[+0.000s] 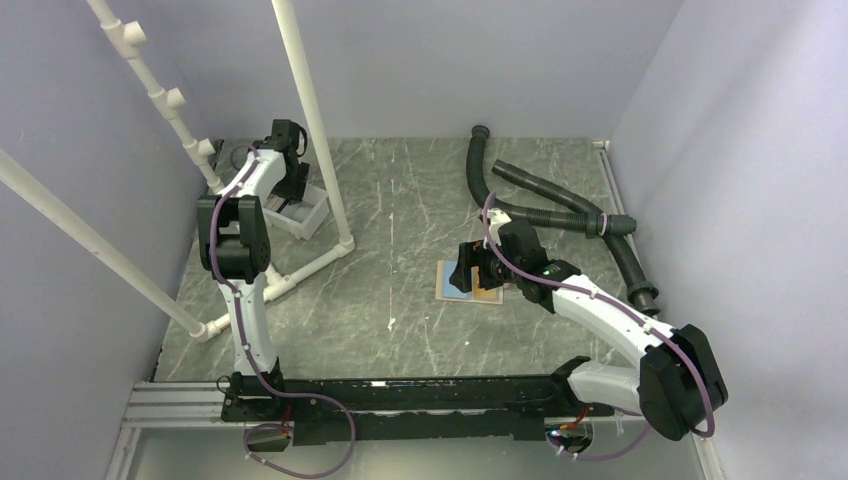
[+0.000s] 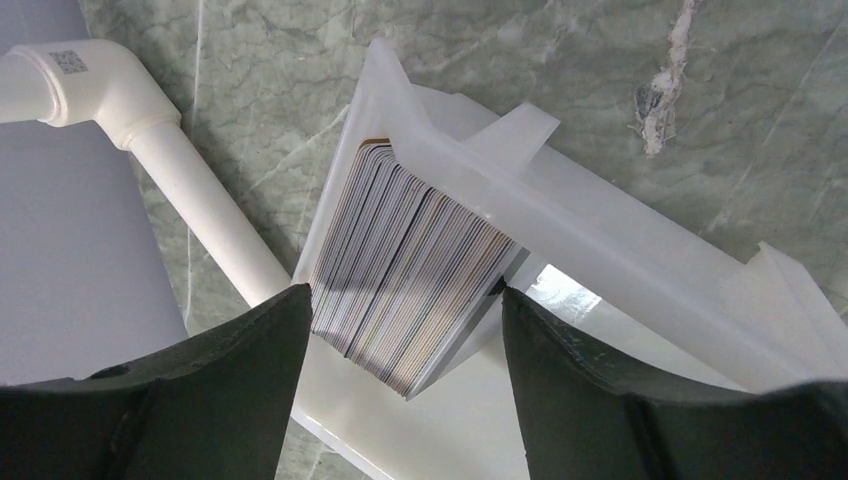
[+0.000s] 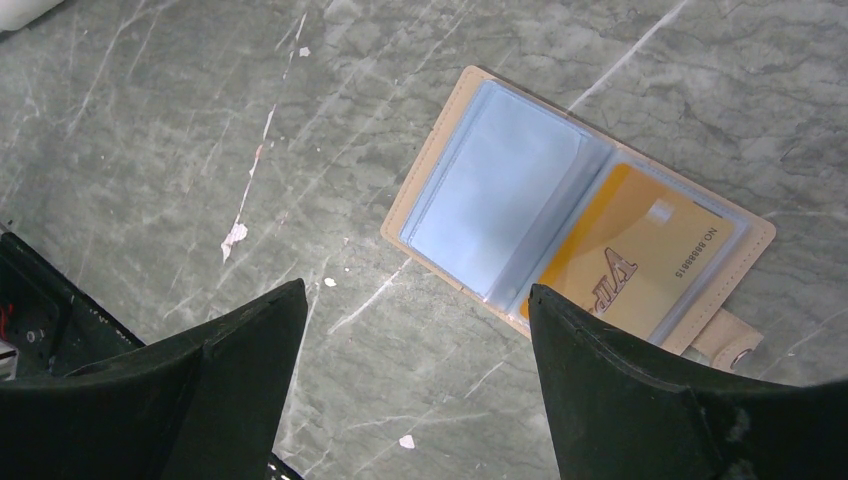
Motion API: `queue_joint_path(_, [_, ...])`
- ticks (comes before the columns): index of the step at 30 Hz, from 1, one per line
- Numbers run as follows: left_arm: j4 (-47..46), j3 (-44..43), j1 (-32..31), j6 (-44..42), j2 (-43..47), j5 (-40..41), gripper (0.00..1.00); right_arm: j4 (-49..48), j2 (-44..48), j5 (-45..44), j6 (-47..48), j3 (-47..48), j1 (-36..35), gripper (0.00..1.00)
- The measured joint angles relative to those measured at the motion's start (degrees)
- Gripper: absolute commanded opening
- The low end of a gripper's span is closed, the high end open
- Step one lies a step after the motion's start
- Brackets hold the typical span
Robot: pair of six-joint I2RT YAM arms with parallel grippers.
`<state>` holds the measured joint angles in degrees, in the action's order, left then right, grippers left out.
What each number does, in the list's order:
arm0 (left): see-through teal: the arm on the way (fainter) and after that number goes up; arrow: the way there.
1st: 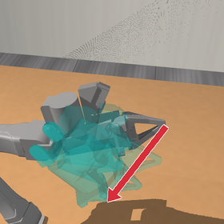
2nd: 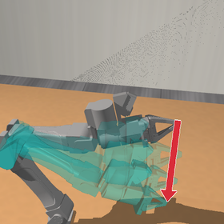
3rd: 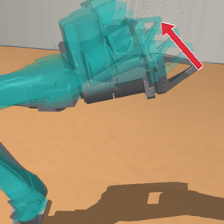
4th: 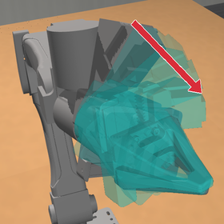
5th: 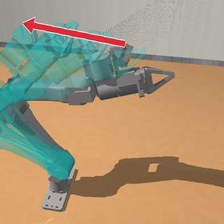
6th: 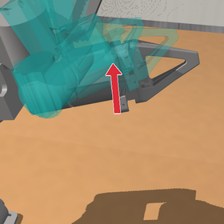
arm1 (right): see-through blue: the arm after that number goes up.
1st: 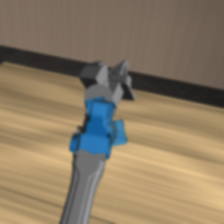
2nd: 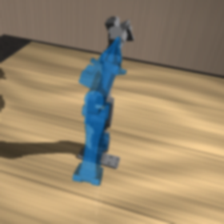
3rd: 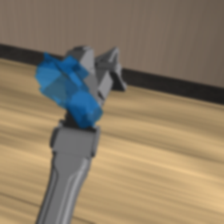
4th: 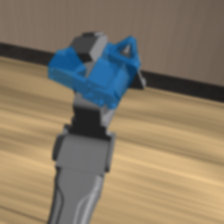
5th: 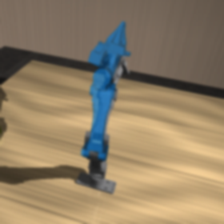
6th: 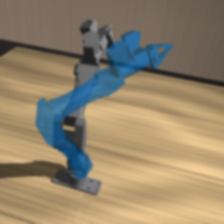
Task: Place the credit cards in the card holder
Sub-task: Pick up the credit card from the storage box.
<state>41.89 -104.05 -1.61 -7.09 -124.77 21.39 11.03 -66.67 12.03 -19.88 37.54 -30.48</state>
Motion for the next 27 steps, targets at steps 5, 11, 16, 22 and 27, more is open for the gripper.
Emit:
queue_joint_path(5, [0.5, -0.5, 0.0, 0.0, 0.0, 0.1, 0.64, 0.0, 0.0, 0.0, 0.0, 0.0, 0.0, 0.84])
queue_joint_path(11, [0.9, -0.9, -0.2, 0.0, 0.0, 0.1, 0.53, 0.0, 0.0, 0.0, 0.0, 0.0, 0.0, 0.84])
queue_joint_path(16, [0.9, -1.0, -0.3, 0.0, 0.0, 0.1, 0.46, 0.0, 0.0, 0.0, 0.0, 0.0, 0.0, 0.84])
queue_joint_path(22, [0.9, -1.0, -0.4, 0.0, 0.0, 0.2, 0.40, 0.0, 0.0, 0.0, 0.0, 0.0, 0.0, 0.84])
queue_joint_path(27, [1.0, -1.0, -0.5, 0.0, 0.0, 0.4, 0.36, 0.0, 0.0, 0.0, 0.0, 0.0, 0.0, 0.85])
